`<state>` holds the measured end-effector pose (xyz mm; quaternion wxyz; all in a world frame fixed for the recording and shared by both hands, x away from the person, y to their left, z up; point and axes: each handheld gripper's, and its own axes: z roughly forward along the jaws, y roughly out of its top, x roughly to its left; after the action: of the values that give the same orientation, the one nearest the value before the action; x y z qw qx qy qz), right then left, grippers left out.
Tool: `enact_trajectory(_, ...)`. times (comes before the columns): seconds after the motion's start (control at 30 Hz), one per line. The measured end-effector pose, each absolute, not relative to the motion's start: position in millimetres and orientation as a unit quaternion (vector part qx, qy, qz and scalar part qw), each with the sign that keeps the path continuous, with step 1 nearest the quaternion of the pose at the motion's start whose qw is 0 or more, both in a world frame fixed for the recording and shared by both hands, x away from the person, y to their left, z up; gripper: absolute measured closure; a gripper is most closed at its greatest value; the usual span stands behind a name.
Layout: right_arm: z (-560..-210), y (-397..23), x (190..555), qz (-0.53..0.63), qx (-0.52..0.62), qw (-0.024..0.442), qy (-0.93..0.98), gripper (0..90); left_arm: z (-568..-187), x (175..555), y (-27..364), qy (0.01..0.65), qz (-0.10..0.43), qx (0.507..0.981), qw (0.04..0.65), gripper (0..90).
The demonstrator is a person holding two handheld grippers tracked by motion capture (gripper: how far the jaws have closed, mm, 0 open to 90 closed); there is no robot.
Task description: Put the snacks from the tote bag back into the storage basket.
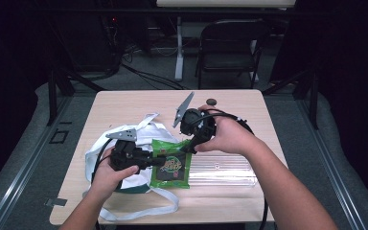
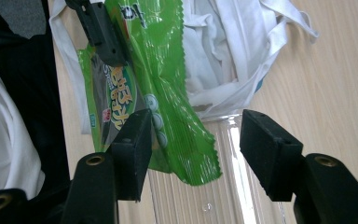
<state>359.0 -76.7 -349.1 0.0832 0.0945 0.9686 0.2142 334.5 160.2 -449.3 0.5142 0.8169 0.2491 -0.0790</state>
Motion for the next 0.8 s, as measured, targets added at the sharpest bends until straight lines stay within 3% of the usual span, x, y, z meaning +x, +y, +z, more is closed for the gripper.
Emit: enact_trajectory(0.8,-364.0,-48.6,354.5,0.173,0.061,0.031,0.983,51.0,-448.6,330.5,152.2,0.235,-0.079,0.819,0.518,72.7)
